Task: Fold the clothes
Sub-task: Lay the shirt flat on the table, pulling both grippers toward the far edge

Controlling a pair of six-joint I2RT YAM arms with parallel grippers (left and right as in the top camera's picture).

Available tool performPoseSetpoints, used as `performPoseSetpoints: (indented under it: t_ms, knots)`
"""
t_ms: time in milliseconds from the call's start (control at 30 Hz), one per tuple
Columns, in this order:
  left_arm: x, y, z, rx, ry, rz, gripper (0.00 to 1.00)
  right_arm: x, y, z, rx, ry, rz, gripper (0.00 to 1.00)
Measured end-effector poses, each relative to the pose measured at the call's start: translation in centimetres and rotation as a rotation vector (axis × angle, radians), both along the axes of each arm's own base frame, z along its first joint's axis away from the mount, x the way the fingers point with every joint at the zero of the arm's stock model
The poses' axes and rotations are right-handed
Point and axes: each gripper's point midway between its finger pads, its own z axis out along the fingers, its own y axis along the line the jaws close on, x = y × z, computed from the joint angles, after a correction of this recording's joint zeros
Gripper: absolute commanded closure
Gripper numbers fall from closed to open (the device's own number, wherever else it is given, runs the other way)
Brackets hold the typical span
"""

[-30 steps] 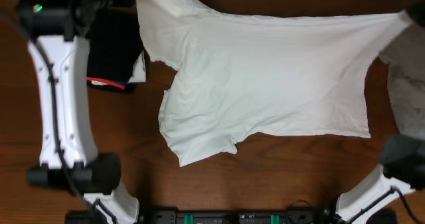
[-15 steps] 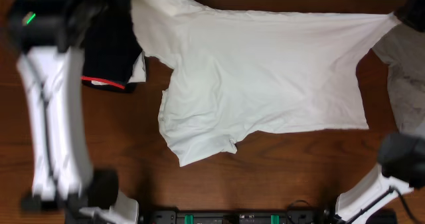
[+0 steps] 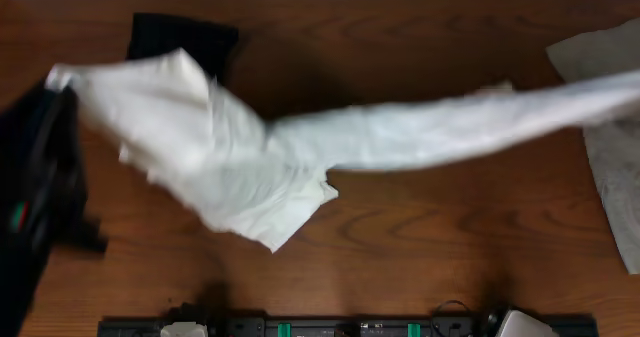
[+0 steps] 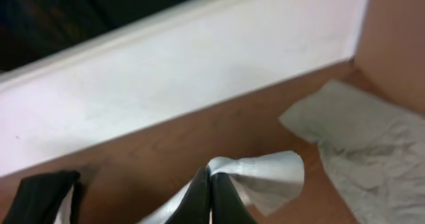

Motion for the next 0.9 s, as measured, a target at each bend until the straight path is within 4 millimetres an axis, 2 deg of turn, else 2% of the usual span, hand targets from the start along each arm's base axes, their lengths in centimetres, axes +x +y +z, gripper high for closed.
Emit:
performPoseSetpoints:
  t_ms: [233,367,567,700,900]
  knots:
    - [-6.6,0.0,2.6,-0.031,-0.149,-0.006,0.94,-6.0,2.6,3.1,-0.061,-0.158,-0.017,0.99]
    - [-9.8,-0.1,4.2,-0.042,-0.234,-0.01,0.94,-8.3,3.6,4.4,-0.077,-0.219,-0.027,0.99]
    - [-13.7,-0.1,6.1,-0.051,-0.345,-0.015,0.94,-10.4,4.2,6.1,-0.087,-0.293,-0.05,0.99]
    - [-15.1,-0.1,6.7,-0.05,-0.388,-0.016,0.94,-11.4,4.3,6.9,-0.089,-0.332,-0.073,0.99]
    - [-14.8,-0.1,6.7,-0.05,-0.383,-0.016,0.94,-11.5,4.1,6.9,-0.078,-0.336,-0.094,0.99]
